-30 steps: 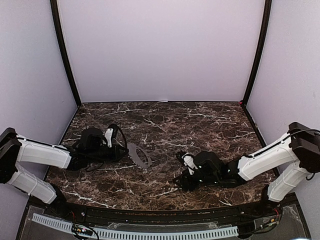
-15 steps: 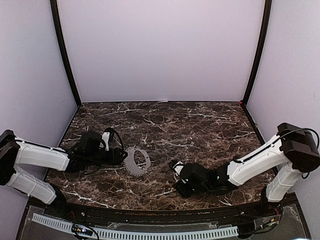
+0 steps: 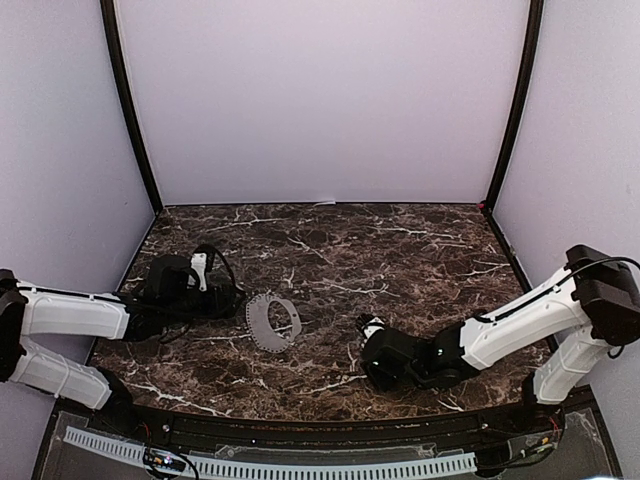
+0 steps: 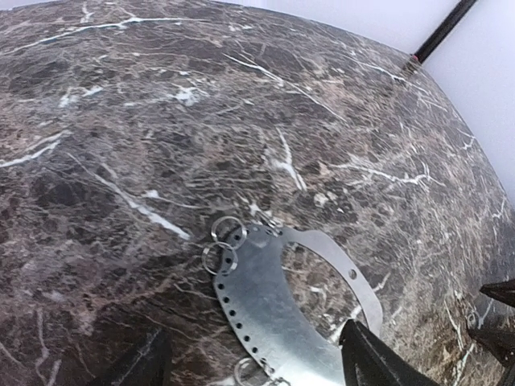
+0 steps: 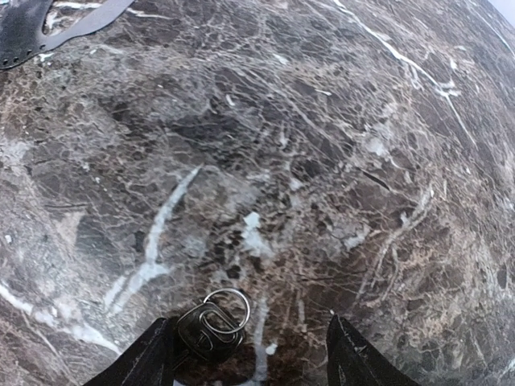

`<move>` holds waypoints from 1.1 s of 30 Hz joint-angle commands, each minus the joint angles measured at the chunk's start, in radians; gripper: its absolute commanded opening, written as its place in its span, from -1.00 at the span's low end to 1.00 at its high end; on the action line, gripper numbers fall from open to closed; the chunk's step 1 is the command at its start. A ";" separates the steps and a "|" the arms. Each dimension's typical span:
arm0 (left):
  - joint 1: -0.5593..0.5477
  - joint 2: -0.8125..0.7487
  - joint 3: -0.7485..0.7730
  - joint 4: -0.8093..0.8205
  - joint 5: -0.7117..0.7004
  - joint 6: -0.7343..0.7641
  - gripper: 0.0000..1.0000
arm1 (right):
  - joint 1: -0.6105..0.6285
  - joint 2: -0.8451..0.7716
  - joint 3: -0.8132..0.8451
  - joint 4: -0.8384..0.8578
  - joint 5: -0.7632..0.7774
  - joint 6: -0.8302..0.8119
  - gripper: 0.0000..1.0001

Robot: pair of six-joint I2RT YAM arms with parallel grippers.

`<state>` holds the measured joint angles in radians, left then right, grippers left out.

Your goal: Remove the keys from the keyring

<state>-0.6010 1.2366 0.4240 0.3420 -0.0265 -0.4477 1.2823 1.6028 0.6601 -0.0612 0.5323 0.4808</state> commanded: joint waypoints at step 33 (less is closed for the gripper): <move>0.758 0.097 -0.119 0.560 -0.053 0.281 0.98 | -1.289 -0.445 -0.317 0.794 -0.433 -0.296 0.63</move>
<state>0.1627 1.2751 0.3111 0.7383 -0.0765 -0.2497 -0.0017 1.2060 0.4519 0.4728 -0.0376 0.2981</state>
